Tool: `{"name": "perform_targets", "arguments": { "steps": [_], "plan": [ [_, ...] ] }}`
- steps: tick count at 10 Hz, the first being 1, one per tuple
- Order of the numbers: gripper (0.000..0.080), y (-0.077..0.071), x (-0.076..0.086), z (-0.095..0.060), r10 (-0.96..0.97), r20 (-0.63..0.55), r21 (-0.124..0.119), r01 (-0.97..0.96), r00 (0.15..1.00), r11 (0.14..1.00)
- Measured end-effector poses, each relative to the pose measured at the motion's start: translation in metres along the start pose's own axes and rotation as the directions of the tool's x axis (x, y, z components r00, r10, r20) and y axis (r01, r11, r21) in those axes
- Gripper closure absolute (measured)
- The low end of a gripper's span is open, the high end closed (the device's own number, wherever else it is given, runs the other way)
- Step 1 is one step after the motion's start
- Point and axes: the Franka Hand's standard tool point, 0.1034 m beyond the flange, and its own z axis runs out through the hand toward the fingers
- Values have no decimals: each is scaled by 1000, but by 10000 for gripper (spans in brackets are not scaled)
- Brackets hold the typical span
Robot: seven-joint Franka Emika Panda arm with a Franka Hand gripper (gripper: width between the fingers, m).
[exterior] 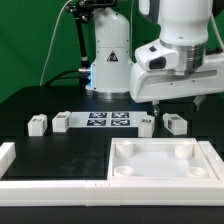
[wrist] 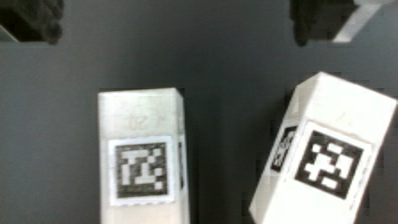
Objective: Assemble one leg
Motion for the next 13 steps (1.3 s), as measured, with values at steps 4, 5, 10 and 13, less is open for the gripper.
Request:
{"name": "perform_targets", "arguments": {
  "steps": [4,5,10,13],
  "plan": [
    [150,-19,-22,23,26,310,-34,-17,951,999],
    [150,-19,-24,33,24,375,-31,-13,927,999],
    [150,-19,-26,58,12,601,-17,-2,799,1000],
    [179,-19,-27,59,10,602,-16,0,798,1000]
  ]
}}
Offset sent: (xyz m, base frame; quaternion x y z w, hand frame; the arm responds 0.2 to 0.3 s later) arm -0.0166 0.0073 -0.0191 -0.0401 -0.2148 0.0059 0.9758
